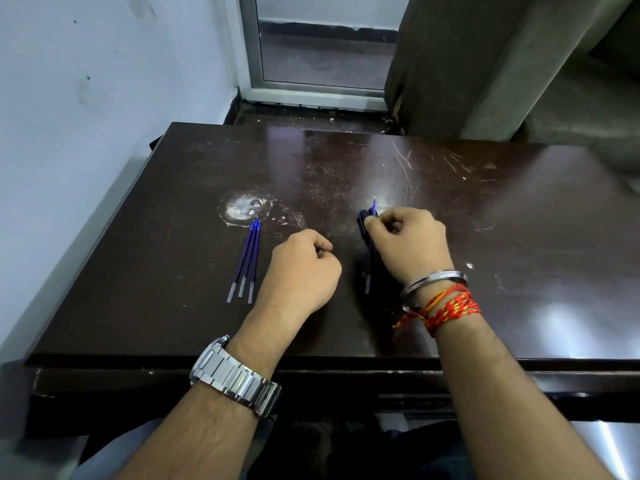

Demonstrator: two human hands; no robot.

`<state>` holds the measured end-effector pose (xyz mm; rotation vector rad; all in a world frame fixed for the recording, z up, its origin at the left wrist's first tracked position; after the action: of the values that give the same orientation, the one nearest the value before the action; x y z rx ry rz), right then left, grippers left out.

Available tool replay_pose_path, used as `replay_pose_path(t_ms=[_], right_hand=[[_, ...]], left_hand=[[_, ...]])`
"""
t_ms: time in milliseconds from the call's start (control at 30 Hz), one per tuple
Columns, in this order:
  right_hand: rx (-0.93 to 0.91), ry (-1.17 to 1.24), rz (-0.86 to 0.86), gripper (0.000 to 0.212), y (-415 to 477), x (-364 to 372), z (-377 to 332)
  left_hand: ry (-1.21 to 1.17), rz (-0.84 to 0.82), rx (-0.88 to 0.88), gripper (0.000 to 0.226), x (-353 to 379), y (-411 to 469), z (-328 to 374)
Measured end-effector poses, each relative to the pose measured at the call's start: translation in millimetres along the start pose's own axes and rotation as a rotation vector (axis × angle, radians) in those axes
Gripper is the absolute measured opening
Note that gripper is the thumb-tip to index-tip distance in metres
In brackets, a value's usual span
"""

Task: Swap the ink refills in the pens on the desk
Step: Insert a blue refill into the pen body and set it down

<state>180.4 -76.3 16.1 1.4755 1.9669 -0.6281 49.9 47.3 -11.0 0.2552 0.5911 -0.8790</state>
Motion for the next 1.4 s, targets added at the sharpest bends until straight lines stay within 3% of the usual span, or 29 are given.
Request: replay_pose_path(t_ms=[267, 700, 900, 1067, 1267, 1400], right_hand=[[-0.051, -0.17, -0.005, 0.022, -2.8, 11.3, -2.1], [-0.13, -0.016, 0.057, 0.018, -10.4, 7.7, -15.0], [-0.076, 0.033, 0.033, 0.024, -7.3, 3.2, -11.2], [-0.14, 0.068, 0.058, 0.019, -15.6, 2.0, -19.5], [-0.293, -0.275, -0.18, 0.02, -34.4, 39.1, -30.9], [-0.315, -0.39, -0.164, 0.022, -39.3, 46.6, -31.7]], left_hand=[[0.065, -0.086, 0.009, 0.024, 9.4, -1.2, -0.2], [0.071, -0.09, 0.034, 0.027, 8.3, -1.9, 3.3], [0.096, -0.046, 0.029, 0.029, 3.7, -2.4, 4.3], [0.264, 0.199, 0.002, 0.013, -36.0, -3.3, 0.6], [0.439, 0.191, -0.163, 0.01, -64.7, -2.3, -19.7], [0.458, 0.164, -0.197, 0.021, -64.1, -0.3, -23.9]])
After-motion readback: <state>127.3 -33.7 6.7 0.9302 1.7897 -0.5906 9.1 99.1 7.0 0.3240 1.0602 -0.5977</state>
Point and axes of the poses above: each hand's wrist, its own y-axis towards the middle knuckle, its own x-axis out of the palm, z = x × y, the point moved 7 cm from there along y, towards the middle knuckle, and after that the axes turned 11 degrees about x, right-handed, at the moved point
